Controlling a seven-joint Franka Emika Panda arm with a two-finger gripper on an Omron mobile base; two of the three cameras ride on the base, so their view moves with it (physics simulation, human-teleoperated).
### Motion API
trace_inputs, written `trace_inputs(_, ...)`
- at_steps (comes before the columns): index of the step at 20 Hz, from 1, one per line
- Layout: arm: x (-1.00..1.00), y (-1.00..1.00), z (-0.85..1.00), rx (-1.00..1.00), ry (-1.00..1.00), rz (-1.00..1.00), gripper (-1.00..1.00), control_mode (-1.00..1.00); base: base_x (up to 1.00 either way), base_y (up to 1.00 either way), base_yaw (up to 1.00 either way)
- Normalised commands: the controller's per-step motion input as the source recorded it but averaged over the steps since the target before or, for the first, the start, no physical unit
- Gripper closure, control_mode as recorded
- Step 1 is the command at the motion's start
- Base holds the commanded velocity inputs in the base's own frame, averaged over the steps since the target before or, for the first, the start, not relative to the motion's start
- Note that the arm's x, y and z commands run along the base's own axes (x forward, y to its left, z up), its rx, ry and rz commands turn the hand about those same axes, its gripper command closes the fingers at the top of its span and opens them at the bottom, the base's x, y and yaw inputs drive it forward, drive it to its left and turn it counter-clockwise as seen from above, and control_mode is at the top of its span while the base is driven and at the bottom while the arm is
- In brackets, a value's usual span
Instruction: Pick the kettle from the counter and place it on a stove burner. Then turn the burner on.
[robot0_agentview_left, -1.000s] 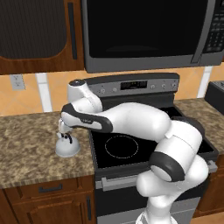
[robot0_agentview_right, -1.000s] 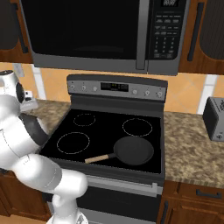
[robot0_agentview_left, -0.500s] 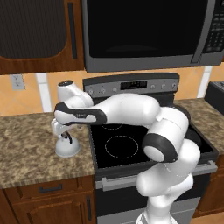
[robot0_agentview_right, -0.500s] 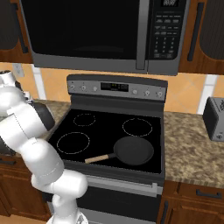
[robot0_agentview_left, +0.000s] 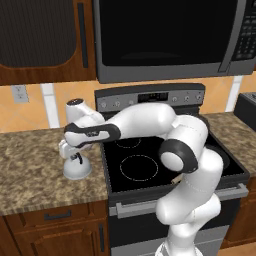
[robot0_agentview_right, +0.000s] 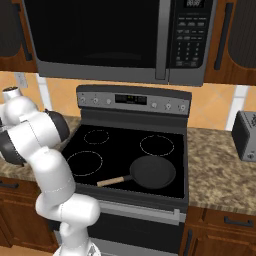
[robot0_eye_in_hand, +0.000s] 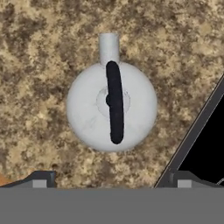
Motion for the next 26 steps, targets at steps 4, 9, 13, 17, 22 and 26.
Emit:
trace_inputs(4,0.41,0.17,-0.2,0.02,0.0,0.0,-1.0,-1.0,0.0,0.0,0.0)
trace_inputs(9,0.24,0.21,-0.01,0.0,0.08,0.0,-1.0,-1.0,0.0,0.0,0.0)
trace_inputs(13,0.05,0.09,-0.06,0.0,0.02,0.0,-1.0,-1.0,0.0,0.0,0.0)
trace_inputs(17,0.0,0.0,-0.1,0.0,0.0,0.0,-1.0,-1.0,0.0,0.0,0.0)
trace_inputs(22,0.0,-0.04,-0.08,0.0,0.01,0.0,-1.0,-1.0,0.0,0.0,0.0)
trace_inputs(26,0.0,-0.15,-0.06,0.0,0.02,-0.01,-1.0,-1.0,0.0,0.0,0.0)
